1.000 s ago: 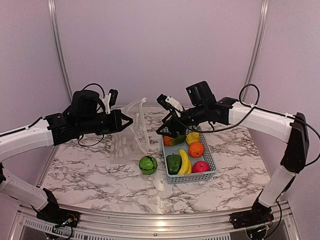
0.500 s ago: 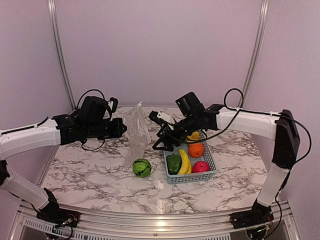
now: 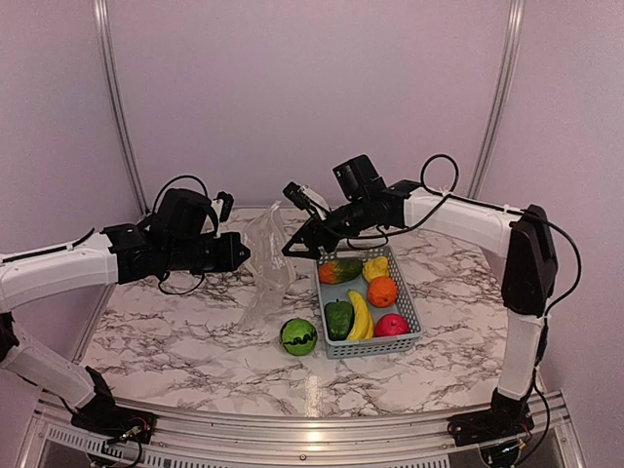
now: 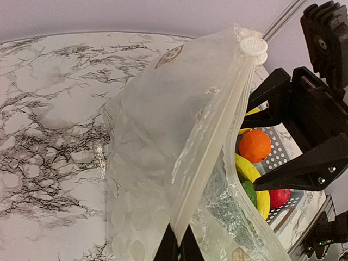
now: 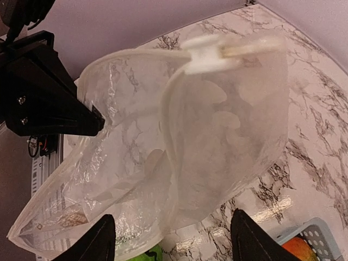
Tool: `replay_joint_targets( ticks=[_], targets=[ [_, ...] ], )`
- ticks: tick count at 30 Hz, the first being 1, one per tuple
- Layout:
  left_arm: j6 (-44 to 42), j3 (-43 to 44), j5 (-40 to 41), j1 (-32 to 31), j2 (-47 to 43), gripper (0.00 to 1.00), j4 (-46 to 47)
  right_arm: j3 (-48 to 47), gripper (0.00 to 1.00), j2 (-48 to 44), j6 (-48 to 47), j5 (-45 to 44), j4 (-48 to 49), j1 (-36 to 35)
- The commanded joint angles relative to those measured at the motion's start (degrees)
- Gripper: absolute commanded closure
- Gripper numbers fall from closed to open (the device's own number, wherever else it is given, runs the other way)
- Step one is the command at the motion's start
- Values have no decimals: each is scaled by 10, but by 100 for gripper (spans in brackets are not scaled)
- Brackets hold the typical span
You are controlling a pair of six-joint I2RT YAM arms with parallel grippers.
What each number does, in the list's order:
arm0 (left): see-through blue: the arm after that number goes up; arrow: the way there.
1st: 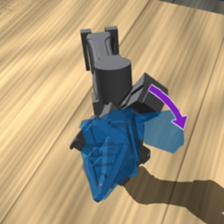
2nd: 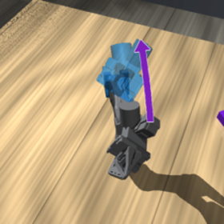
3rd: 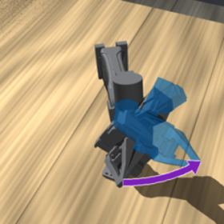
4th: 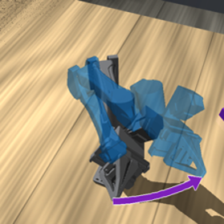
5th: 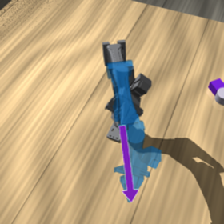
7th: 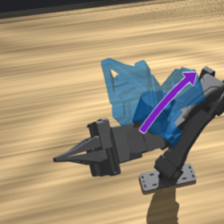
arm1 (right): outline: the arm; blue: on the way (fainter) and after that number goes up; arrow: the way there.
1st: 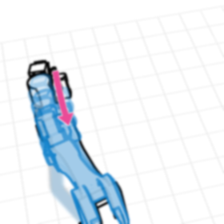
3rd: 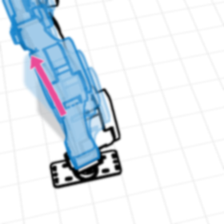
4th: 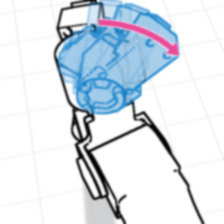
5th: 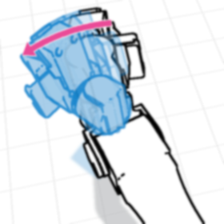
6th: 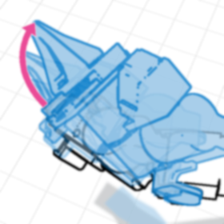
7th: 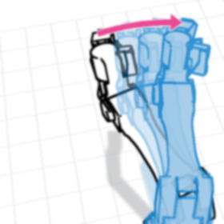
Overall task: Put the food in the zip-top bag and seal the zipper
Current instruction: Adjust the zipper on the food storage bag.
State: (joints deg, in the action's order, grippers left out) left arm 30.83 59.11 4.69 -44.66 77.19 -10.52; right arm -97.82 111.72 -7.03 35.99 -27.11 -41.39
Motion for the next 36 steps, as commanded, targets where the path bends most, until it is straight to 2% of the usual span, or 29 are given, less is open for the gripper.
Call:
replay_joint_targets(
  ticks=[1, 3, 6, 7, 8, 13, 16, 21, 26, 30, 36],
  targets=[
    [-9, 14, -12, 1, -13, 100, 2, -39, 37, 42, 45, 14, -31, 1],
    [-9, 16, -9, 1, -14, 100, 1, -54, 50, 52, 47, 16, -41, 1],
    [-9, 20, 4, 2, -13, 100, -9, -73, 80, 52, 48, 18, -64, 0],
    [-11, 25, 15, 1, -12, 100, -20, -78, 94, 47, 46, 11, -75, 0],
    [-12, 33, 37, 2, -9, 100, -43, -81, 100, 40, 41, 0, -86, 1],
    [-40, 95, 218, 2, 2, 100, -169, -53, 100, -8, 31, -65, -140, 11],
    [-63, 107, 270, 2, -2, 100, -185, -6, 100, -42, 46, -87, -129, 32],
    [-73, 112, 259, 2, -1, 100, -178, 26, 100, -77, 60, -41, -108, 58],
    [-79, 106, 214, 2, -3, 100, -152, 58, 100, -93, 28, 114, -85, 51],
    [-78, 89, 150, 2, -29, 100, -116, 63, 75, -101, -36, 145, -101, 23],
    [-77, 108, 188, 3, -60, 100, -174, 125, 43, -139, -180, 70, -124, -36]
  ],
)
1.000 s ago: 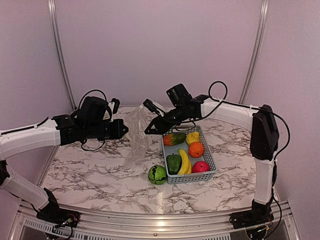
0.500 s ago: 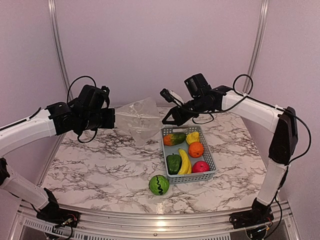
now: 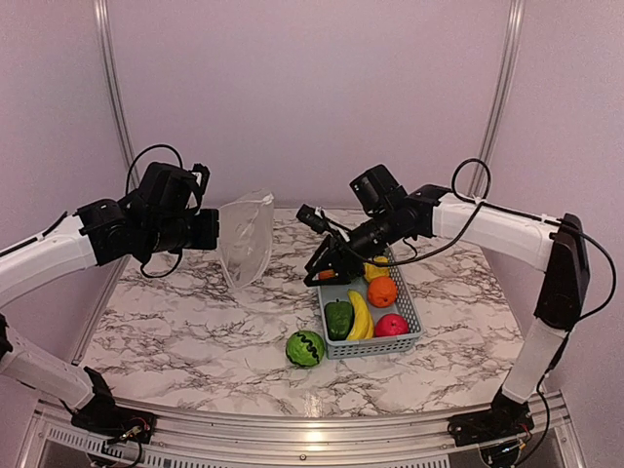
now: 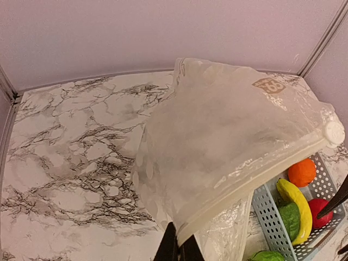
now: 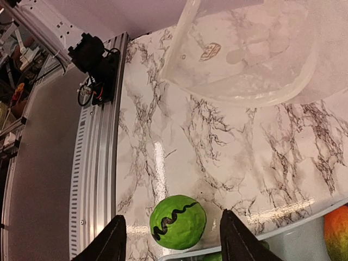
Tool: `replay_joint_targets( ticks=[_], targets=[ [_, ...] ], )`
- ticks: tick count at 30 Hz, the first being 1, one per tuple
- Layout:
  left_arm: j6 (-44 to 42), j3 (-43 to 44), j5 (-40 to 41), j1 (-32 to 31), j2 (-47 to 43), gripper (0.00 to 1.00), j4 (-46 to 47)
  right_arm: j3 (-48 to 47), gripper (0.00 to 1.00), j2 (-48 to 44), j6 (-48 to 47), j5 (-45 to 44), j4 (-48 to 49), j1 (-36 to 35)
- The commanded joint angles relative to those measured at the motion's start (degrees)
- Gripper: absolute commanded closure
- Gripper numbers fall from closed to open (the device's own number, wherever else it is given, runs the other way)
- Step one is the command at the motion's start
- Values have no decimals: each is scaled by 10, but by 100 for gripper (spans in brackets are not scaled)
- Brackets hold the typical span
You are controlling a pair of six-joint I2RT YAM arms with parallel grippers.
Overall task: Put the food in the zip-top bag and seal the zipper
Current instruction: Adjust the zipper on the food storage bag, then pick up the fake fruit at the center of the board.
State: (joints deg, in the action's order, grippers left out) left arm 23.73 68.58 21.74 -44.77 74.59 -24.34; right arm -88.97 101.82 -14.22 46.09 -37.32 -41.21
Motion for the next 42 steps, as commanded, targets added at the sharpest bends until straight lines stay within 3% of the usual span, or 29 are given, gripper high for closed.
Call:
replay_joint_targets(
  ticks=[1, 5, 12, 16, 26, 37, 42],
  targets=[
    [-7, 15, 25, 4, -40, 100, -45, 52, 39, -46, -127, -61, -17, -49],
    [-7, 23, 46, 3, -57, 100, -82, 104, 26, -61, -195, -184, 26, -84],
    [-2, 9, 68, 3, -77, 100, -106, 105, 16, -10, -270, -305, 41, -138],
    [3, -2, 72, 3, -85, 100, -107, 59, 12, 42, -270, -309, 3, -149],
    [6, -18, 68, 3, -84, 100, -102, 19, 11, 115, -264, -309, -38, -170],
    [10, -44, 40, 4, -67, 100, -69, -3, 24, 142, -258, -265, -51, -170],
    [13, -53, 25, 3, -58, 100, -55, -17, 47, 136, -250, -259, -56, -170]
  ],
)
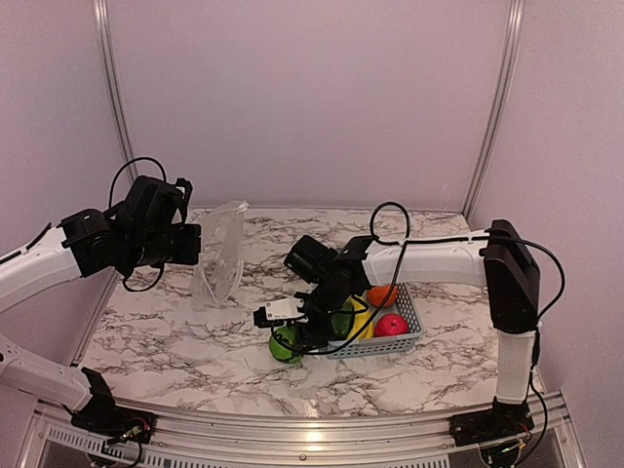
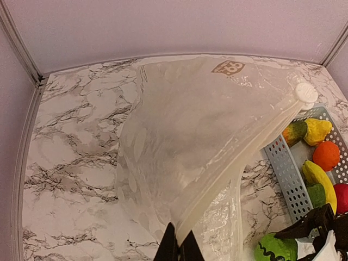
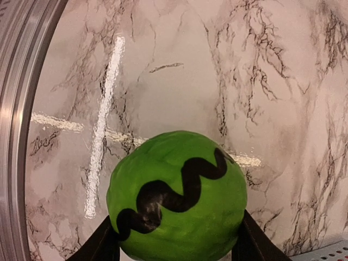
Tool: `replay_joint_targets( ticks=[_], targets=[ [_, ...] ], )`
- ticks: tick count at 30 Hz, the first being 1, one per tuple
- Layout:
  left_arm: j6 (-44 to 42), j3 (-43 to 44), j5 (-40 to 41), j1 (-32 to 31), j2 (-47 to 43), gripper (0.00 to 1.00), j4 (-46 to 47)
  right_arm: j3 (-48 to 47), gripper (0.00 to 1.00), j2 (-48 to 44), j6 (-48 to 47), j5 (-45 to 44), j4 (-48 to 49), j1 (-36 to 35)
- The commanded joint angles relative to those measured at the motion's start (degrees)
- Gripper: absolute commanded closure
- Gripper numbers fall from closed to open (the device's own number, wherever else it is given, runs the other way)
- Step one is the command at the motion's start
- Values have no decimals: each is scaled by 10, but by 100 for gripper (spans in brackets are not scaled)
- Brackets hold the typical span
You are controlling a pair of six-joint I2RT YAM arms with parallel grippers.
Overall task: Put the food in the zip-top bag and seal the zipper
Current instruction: Pick up the fake fruit at the center of the board, then place the fake fruit in the zipper food storage bag.
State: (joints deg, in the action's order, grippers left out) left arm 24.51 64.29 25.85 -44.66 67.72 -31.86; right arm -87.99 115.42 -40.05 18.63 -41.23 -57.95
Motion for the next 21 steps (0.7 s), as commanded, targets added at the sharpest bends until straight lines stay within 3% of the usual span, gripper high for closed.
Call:
replay_joint_targets(
  ticks=[1, 11, 16, 21],
  targets=[
    [5, -11, -18, 3, 13, 100, 22, -30, 51, -9, 8, 16, -19, -2],
    [13, -10, -88, 2, 34, 100, 68, -100, 56, -115, 46, 42, -7, -1],
    [24, 3, -138, 2, 43, 100, 89, -143, 56, -116, 90, 57, 40, 2],
    [35, 13, -179, 1, 34, 100, 102, -181, 56, -81, 124, 6, 76, 3]
  ],
)
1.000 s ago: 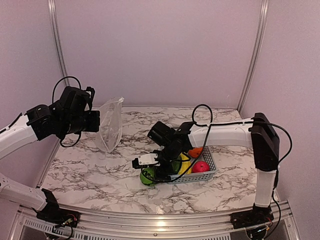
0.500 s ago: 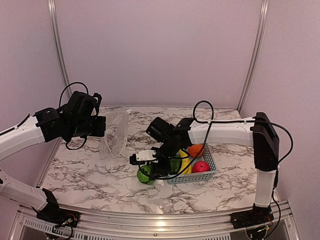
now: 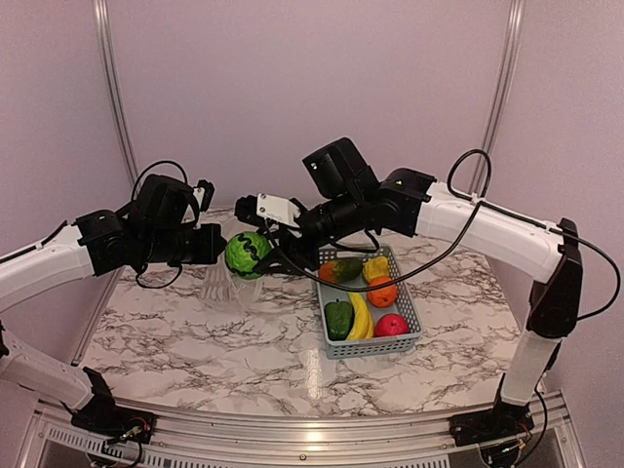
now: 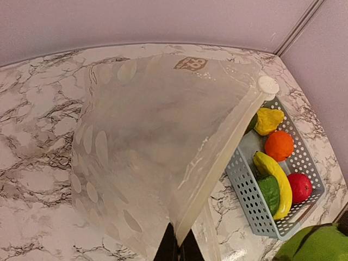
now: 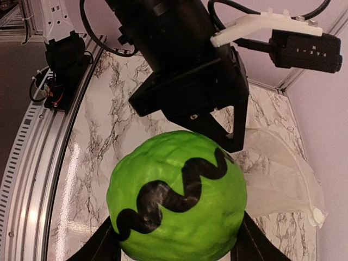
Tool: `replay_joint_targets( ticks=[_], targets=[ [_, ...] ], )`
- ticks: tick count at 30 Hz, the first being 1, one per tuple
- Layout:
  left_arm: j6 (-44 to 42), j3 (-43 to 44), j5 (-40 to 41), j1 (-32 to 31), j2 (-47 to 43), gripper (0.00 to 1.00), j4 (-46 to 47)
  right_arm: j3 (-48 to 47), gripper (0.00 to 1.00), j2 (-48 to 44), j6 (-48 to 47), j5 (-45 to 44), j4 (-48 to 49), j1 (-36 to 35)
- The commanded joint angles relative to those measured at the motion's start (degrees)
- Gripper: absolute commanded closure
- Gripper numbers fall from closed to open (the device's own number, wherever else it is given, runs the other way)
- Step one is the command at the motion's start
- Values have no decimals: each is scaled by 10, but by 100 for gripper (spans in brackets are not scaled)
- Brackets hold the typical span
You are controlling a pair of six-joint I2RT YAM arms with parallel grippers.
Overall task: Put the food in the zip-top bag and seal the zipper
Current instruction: Place the fake fruit in the zipper food storage bag.
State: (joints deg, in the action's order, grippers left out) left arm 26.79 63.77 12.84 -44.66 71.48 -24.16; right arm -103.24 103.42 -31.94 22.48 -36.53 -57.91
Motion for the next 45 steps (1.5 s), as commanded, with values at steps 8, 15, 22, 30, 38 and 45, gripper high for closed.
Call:
replay_joint_targets(
  ticks=[8, 15, 22, 30, 38, 45],
  targets=[
    [29, 15, -76, 0, -32, 100, 37, -57, 57, 92, 99, -67, 58, 25],
    [34, 9, -92, -1, -28, 100, 49, -41, 57, 111, 106, -88, 83, 28],
    [37, 11, -104, -1, -12, 100, 58, -66, 50, 127, 134, -77, 99, 27],
    [34, 3, -85, -1, -22, 100, 60, -106, 17, 169, 167, -115, 72, 26],
    [21, -9, -32, -1, -26, 100, 38, -67, 2, 104, 161, -88, 64, 26],
    [9, -20, -11, -1, -18, 100, 40, 51, 2, 3, 169, -82, 103, 55]
  ],
)
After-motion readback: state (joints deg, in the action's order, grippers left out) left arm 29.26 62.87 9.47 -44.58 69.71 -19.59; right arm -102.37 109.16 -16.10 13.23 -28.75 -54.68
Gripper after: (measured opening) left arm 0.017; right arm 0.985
